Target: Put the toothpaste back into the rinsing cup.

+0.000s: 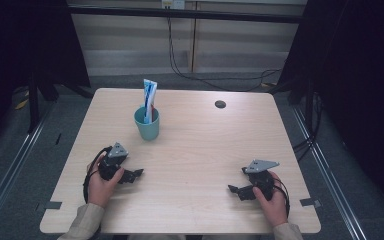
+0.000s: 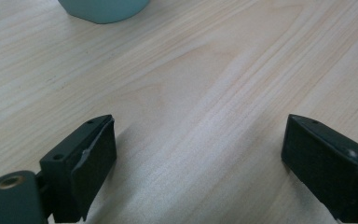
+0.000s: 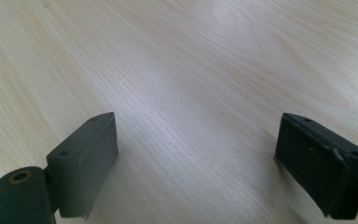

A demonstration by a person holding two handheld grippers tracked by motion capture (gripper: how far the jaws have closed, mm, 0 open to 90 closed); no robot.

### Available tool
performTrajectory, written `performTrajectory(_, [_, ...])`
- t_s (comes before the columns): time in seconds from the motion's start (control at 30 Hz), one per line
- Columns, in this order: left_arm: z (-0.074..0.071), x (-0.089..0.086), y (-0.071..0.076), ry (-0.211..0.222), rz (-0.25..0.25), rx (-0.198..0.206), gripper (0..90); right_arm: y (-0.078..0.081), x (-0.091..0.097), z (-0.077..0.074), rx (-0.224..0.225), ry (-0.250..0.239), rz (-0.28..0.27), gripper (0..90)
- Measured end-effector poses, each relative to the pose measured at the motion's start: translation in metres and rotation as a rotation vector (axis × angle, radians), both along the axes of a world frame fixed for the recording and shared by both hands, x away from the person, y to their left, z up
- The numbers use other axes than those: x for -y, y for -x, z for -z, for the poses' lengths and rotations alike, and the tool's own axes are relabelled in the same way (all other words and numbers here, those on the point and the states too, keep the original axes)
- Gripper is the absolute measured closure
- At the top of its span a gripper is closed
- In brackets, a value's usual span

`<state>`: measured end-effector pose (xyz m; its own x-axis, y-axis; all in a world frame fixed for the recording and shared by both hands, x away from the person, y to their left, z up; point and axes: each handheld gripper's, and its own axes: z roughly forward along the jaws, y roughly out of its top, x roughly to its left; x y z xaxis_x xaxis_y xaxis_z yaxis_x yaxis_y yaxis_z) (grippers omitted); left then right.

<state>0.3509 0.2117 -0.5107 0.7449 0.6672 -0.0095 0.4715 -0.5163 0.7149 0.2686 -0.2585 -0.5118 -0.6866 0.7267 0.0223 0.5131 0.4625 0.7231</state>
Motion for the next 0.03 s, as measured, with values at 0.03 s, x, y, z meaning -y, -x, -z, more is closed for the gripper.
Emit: performTrajectory(0.03, [-0.0001,0.0001,0.0,-0.005,-0.007,-0.001,8.5,0.0,0.0,0.0,-0.001,-0.001,0.0,12.4])
